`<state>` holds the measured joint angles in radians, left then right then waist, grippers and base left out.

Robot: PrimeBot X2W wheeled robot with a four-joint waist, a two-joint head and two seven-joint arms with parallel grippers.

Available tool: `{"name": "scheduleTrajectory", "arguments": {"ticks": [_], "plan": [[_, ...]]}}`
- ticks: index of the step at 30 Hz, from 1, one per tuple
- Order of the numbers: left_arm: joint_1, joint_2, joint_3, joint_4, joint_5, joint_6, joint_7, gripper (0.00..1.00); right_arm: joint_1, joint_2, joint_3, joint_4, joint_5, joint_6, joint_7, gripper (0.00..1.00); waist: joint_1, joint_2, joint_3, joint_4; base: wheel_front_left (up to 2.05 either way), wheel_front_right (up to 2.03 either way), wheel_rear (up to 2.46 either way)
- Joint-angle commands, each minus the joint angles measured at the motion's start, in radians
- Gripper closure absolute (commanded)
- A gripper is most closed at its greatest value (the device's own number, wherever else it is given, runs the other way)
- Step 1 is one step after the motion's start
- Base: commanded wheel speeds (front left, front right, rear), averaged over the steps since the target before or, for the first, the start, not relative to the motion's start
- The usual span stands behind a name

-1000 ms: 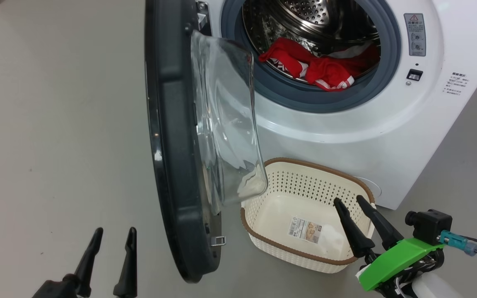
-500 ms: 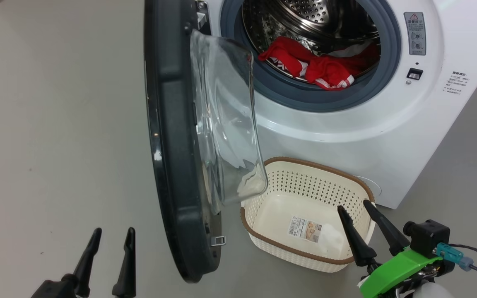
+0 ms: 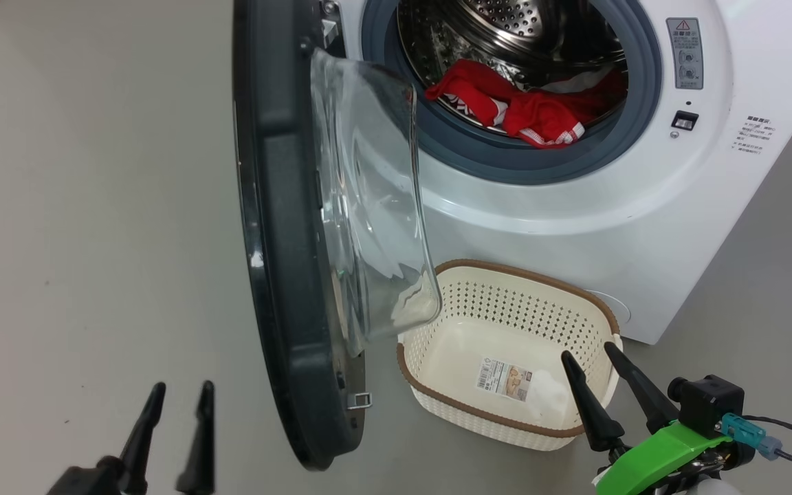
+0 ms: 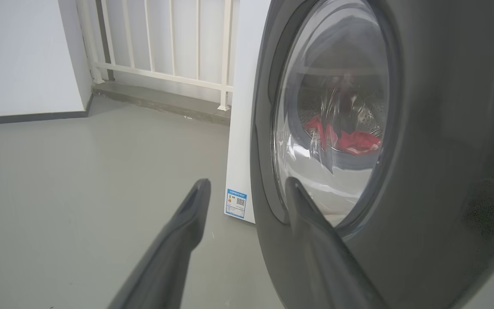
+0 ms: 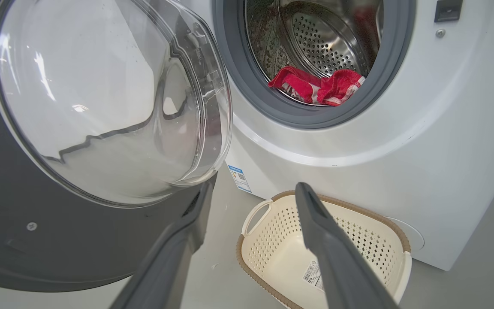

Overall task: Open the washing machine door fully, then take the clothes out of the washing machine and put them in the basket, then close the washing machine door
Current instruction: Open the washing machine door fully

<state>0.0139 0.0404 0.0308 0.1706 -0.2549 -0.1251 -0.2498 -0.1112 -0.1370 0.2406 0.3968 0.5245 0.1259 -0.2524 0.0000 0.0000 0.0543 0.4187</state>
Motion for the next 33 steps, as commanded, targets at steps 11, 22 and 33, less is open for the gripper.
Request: {"name": "scheduleTrajectory", "arguments": {"ticks": [11,22,33], "plan": [[-0.137,0.010,0.129,-0.229,-0.066,0.004,-0.012,1.00,-0.008,-0.009,0.002,-0.034,-0.072,0.005,-0.009,0.00,0.0000,0.0000,-0.005,-0.001,0.00,0.00,0.00],[-0.077,0.010,-0.183,-0.477,-0.084,-0.001,-0.012,1.00,0.004,-0.001,-0.010,-0.055,-0.160,0.005,-0.009,0.00,0.0000,0.0000,0.001,-0.012,0.00,0.00,0.00],[-0.058,0.010,-0.373,-0.216,-0.137,-0.005,-0.012,1.00,-0.001,0.003,-0.014,-0.055,-0.197,0.005,-0.009,0.00,0.0000,0.0000,0.020,-0.026,0.00,0.00,0.00]]}}
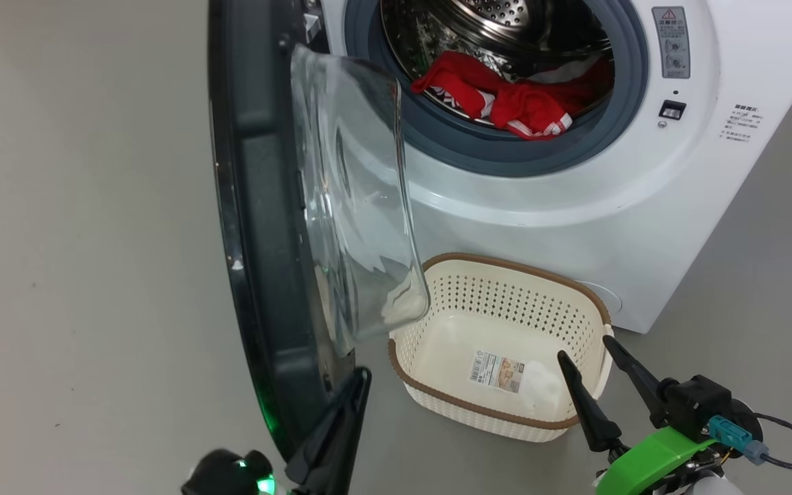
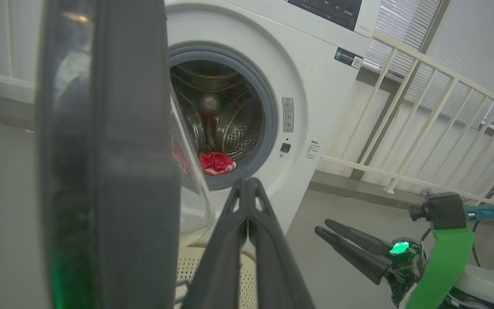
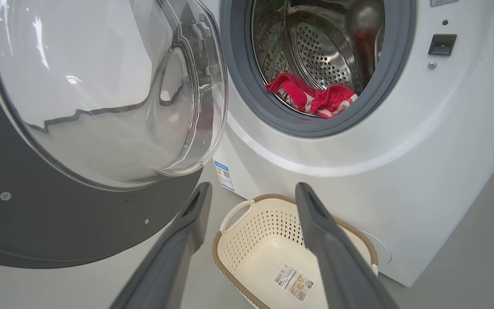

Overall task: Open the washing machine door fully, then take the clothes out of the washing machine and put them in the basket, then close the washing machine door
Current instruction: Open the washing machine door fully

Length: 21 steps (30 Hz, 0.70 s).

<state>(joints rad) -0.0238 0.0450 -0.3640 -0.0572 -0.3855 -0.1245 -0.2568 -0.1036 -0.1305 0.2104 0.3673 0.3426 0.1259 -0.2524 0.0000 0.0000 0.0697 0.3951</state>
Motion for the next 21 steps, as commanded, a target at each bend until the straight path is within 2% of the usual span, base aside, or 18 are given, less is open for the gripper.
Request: {"name": "scheduleTrajectory", "arguments": {"ticks": [1,11,21], "plan": [[-0.027,0.005,0.019,0.037,-0.016,-0.005,-0.005,1.00,-0.009,-0.003,0.016,-0.026,-0.017,0.005,-0.009,0.00,0.0000,0.0000,0.006,-0.002,0.00,0.00,0.00],[-0.074,0.005,0.065,0.133,-0.061,0.022,-0.005,1.00,-0.015,-0.002,0.009,-0.027,-0.031,0.005,-0.009,0.00,0.0000,0.0000,0.020,0.001,0.00,0.00,0.00],[-0.059,0.005,0.139,0.118,-0.053,0.040,-0.005,1.00,-0.015,-0.003,0.009,-0.030,-0.039,0.005,-0.009,0.00,0.0000,0.0000,0.022,0.017,0.00,0.00,0.00]]}}
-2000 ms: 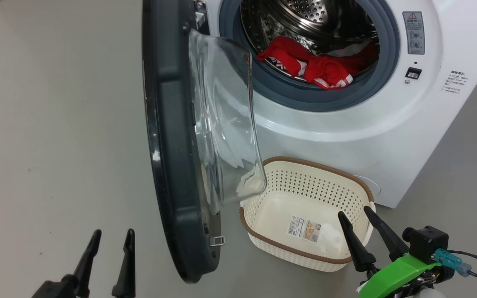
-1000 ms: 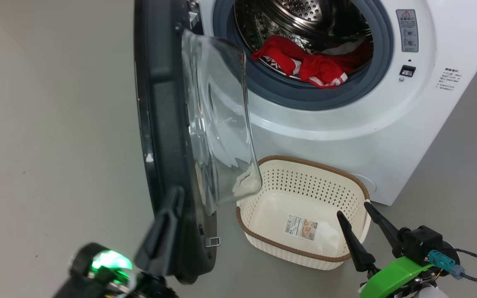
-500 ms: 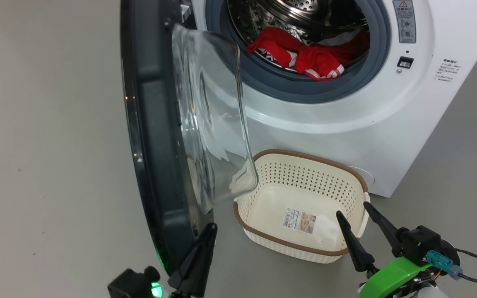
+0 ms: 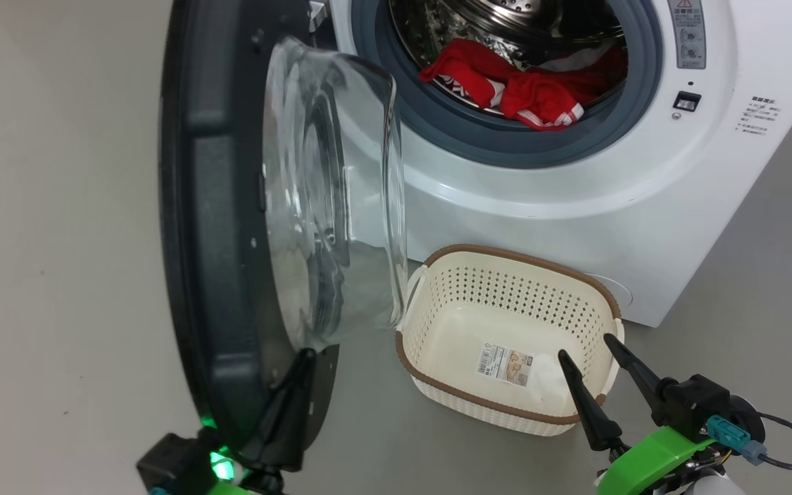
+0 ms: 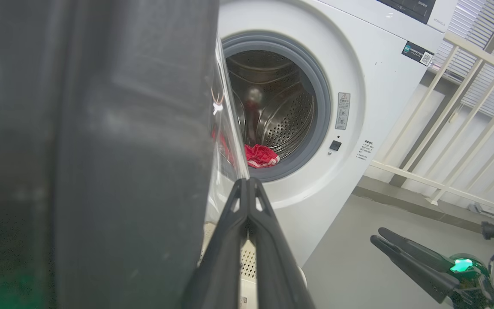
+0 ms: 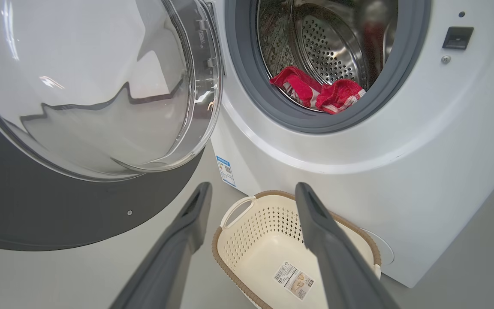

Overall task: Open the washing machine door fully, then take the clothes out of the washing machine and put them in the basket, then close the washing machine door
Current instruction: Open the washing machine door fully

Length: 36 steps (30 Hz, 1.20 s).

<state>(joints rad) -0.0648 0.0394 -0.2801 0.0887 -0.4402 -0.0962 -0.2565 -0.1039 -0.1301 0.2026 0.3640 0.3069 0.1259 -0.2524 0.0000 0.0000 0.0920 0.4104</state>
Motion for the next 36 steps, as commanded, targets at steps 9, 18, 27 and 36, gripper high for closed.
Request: {"name": "scheduleTrajectory", "arguments": {"ticks": [9,18,27,36], "plan": [[0.003,0.011,0.175,-0.034,0.025,0.013,-0.005,1.00,-0.020,-0.006,0.021,-0.027,-0.008,0.005,-0.009,0.00,0.0000,0.0000,0.005,0.021,0.00,0.00,0.00],[-0.028,0.011,0.302,-0.005,0.038,0.006,-0.005,1.00,-0.034,-0.006,0.037,-0.024,-0.010,0.005,-0.009,0.00,0.0000,0.0000,0.019,0.019,0.00,0.00,0.00],[-0.084,0.011,0.426,0.041,0.050,-0.001,-0.005,1.00,-0.045,-0.011,0.040,-0.023,-0.013,0.005,-0.009,0.00,0.0000,0.0000,0.041,0.013,0.00,0.00,0.00],[-0.157,0.018,0.567,0.112,0.088,-0.018,-0.005,1.00,-0.054,-0.016,0.041,-0.022,-0.019,0.005,-0.009,0.00,0.0000,0.0000,0.063,0.005,0.00,0.00,0.00]]}}
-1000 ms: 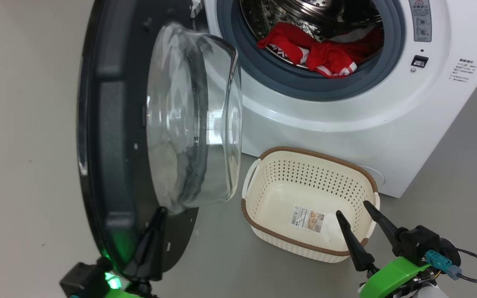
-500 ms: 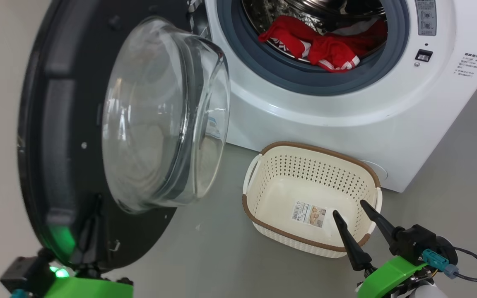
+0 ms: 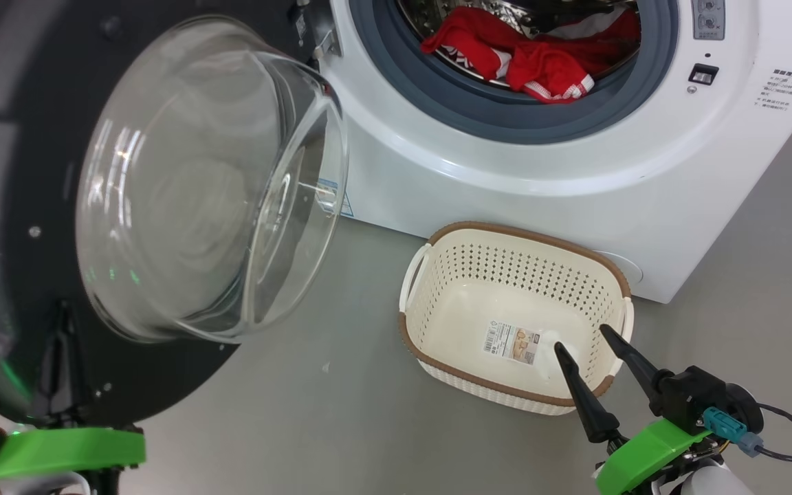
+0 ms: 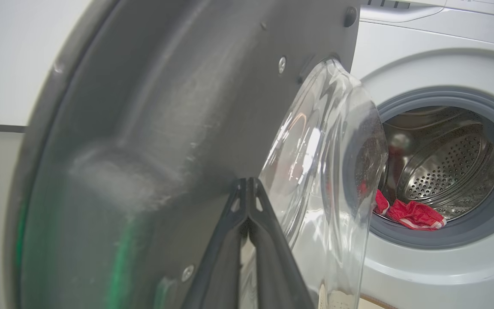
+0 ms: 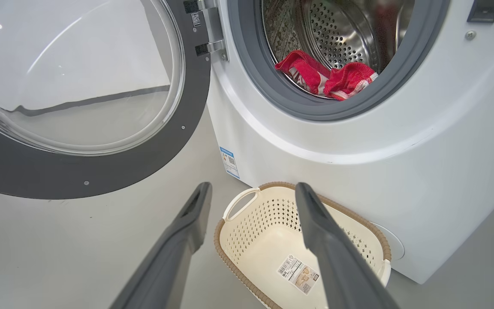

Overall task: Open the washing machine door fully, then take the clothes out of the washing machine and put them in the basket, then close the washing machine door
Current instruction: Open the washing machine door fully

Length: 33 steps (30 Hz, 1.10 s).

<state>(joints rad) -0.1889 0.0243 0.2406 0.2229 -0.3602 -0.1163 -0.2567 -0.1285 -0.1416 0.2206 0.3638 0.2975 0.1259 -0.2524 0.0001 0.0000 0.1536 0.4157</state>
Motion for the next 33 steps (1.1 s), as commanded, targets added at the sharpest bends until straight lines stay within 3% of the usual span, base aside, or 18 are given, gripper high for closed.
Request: {"name": "scheduleTrajectory", "arguments": {"ticks": [1,19,33], "plan": [[-0.041,0.035,0.057,-0.014,0.011,0.000,-0.005,1.00,-0.030,-0.005,0.023,-0.021,-0.010,0.005,-0.009,0.00,-0.0001,0.0000,0.003,-0.001,0.00,0.00,0.00],[-0.193,0.093,0.225,0.125,0.054,-0.014,-0.005,1.00,-0.056,-0.020,0.029,-0.020,-0.026,0.005,-0.009,0.00,-0.0001,0.0000,0.058,-0.015,0.00,0.00,0.00],[-0.274,0.160,0.275,0.234,0.050,-0.014,-0.005,1.00,-0.078,-0.030,0.027,-0.022,-0.038,0.005,-0.009,0.00,-0.0001,0.0000,0.107,-0.022,0.00,0.00,0.00]]}}
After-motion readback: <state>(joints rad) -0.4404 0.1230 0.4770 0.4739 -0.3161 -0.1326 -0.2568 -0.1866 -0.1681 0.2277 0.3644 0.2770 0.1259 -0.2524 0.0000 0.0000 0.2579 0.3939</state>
